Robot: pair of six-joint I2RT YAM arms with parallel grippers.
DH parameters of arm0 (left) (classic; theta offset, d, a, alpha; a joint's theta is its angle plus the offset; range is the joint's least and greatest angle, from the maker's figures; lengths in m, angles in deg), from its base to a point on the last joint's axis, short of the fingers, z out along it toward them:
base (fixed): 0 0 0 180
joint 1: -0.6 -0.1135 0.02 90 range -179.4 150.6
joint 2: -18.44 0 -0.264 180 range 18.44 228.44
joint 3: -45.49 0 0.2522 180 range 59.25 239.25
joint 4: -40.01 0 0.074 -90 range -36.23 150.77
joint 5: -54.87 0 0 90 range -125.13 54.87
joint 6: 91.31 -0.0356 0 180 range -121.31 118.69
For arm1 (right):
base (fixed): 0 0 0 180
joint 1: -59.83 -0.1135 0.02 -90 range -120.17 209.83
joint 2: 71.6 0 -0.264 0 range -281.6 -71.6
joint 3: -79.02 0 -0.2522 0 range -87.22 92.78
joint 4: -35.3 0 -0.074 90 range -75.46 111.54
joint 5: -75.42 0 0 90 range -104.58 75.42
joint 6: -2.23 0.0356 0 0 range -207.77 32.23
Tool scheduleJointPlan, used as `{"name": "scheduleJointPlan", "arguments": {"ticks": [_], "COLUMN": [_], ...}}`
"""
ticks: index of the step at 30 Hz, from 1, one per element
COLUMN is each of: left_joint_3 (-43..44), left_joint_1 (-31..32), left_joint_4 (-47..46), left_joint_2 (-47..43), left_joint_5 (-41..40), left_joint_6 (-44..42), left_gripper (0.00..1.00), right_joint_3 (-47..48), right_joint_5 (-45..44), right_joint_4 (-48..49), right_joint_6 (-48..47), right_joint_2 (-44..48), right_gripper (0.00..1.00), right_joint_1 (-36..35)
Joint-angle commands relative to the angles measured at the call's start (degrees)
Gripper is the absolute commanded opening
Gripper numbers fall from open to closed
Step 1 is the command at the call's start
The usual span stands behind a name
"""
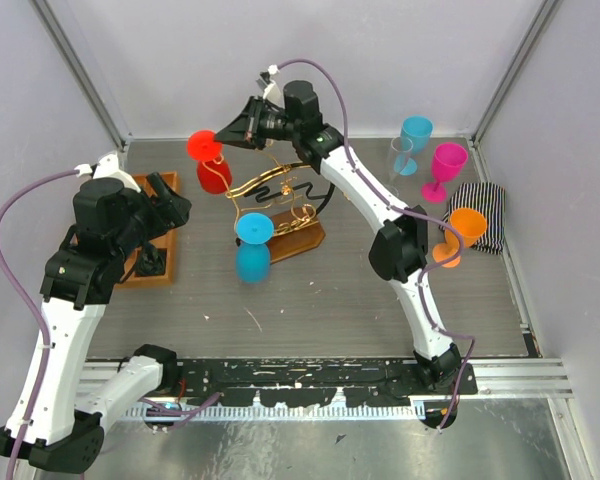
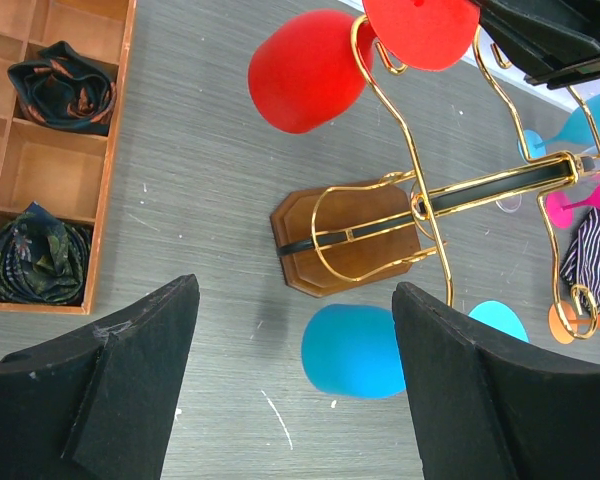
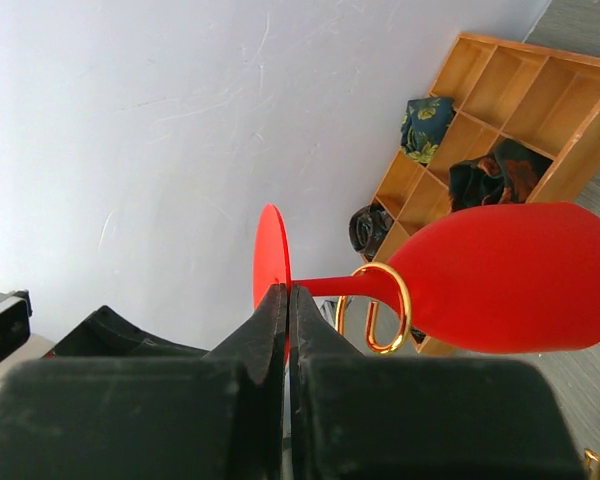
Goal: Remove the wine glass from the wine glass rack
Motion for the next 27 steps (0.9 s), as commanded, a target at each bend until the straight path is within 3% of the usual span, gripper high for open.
{"name": "scheduleJointPlan", "arguments": {"ticks": [1,13,27], "left_joint_3": [-0.19,-0.33,-0.70], "left_joint_1": [-0.35,-0.48,-0.46], "left_joint_4": [0.47,0.66,0.82], "left_joint_2": [-0.32,-0.92,-1.68], "left_joint_5": [-0.16,-0.28,0.03], "left_joint_6": [-0.36,-0.16,0.39], "left_gripper": [0.85,0.85,0.85], "right_joint_3": [3.25,-14.16,-17.64], "right_joint_5": [2.47,4.46,4.24], "right_joint_4": [6.79,4.33,0.03], "right_joint_6": [1.84,-1.65,-4.58], "right_joint_2": [0.57,14.61,25.20], "right_gripper": [0.01,0.01,0.01], "right_joint_1": [-0.71,0.12,6.28]}}
